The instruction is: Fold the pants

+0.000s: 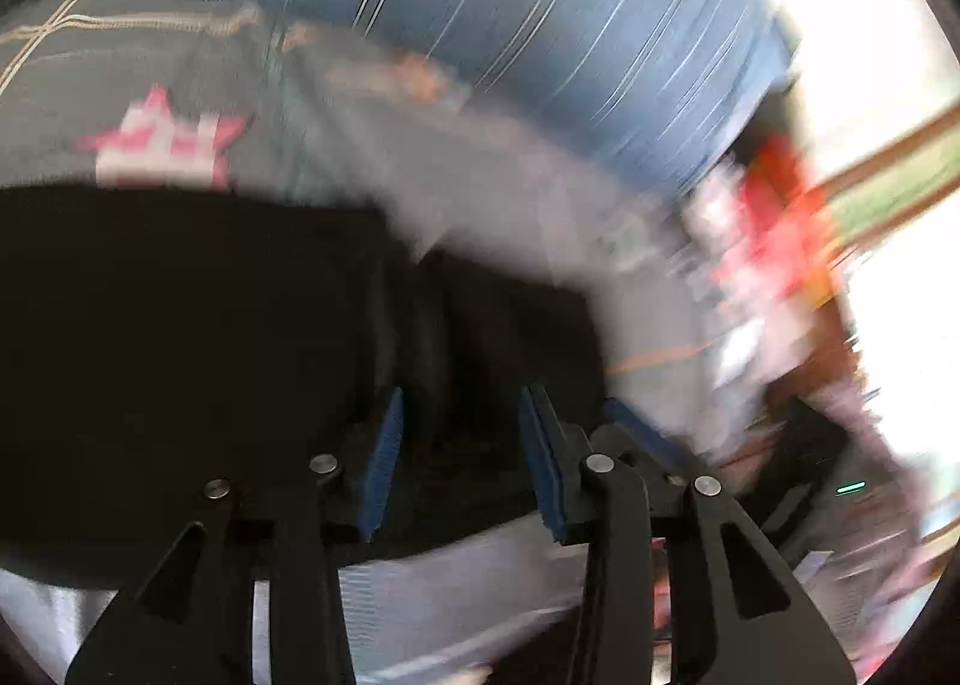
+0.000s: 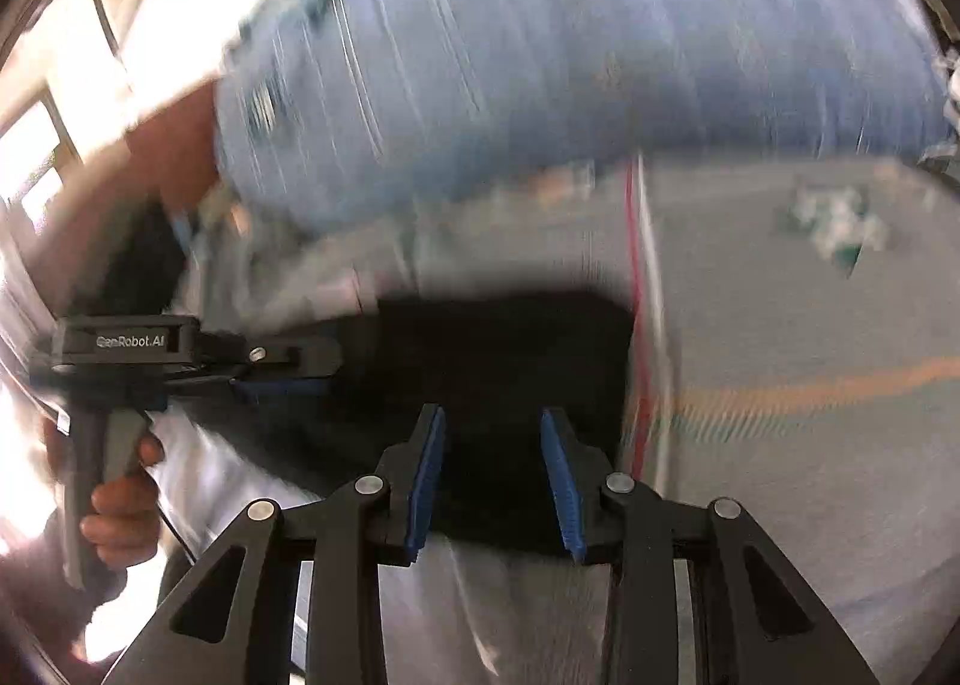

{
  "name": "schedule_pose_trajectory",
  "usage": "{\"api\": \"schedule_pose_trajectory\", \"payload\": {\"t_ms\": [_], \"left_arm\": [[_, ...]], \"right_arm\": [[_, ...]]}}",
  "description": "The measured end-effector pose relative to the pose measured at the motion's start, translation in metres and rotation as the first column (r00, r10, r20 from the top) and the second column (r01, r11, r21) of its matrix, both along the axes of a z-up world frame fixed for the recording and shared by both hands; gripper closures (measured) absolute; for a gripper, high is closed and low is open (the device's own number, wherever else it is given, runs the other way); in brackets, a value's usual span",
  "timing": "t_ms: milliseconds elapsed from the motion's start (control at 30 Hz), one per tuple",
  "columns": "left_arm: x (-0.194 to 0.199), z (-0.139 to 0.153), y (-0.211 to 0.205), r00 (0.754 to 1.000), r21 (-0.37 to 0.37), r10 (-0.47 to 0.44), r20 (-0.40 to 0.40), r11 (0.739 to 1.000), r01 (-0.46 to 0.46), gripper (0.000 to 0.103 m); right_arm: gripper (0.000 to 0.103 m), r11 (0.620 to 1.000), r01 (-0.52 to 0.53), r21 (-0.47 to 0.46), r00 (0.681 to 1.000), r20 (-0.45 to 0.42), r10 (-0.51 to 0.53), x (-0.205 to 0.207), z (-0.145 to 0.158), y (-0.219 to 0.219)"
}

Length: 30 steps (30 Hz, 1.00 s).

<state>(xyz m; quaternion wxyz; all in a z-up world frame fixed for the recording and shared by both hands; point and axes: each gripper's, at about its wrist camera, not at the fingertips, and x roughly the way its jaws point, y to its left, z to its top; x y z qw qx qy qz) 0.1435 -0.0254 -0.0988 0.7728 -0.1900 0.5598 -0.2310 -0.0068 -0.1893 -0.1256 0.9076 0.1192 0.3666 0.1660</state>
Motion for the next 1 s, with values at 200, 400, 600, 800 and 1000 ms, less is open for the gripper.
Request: {"api": "schedule_pose_trajectory", "payload": {"t_ms": [200, 400, 600, 800, 1000], "left_arm": [[-0.012, 0.023, 0.047, 0.998, -0.082, 0.055, 0.024, 0.995, -0.053, 0.074], [-0.041, 0.042, 0.17, 0.953, -0.065, 0.29, 0.082, 0.956, -0.285, 0.045], [-0.072, 0.015, 0.263, 0.888, -0.168, 0.457, -0.045, 0.873, -0.458, 0.045], [-0.082, 0.0, 0.293, 0.853, -0.213, 0.515, -0.083, 0.827, -0.52, 0.045], [-0.066, -0.004, 0.312, 0.838, -0.175, 0.536, -0.096, 0.82, -0.545, 0.045]], "right_arm": [[0.066, 0.999, 0.02, 0.029, 0.998, 0.064, -0.022, -0.022, 0.033, -0.002], [0.038, 0.997, -0.069, -0.029, 0.988, 0.134, 0.073, -0.034, 0.054, 0.051], [0.038, 0.973, -0.224, -0.062, 0.972, 0.056, 0.228, -0.017, 0.036, 0.128], [0.038, 0.91, -0.362, -0.2, 0.928, 0.013, 0.372, -0.019, 0.024, 0.198], [0.031, 0.864, -0.41, -0.293, 0.899, 0.027, 0.436, -0.017, 0.017, 0.254]]}}
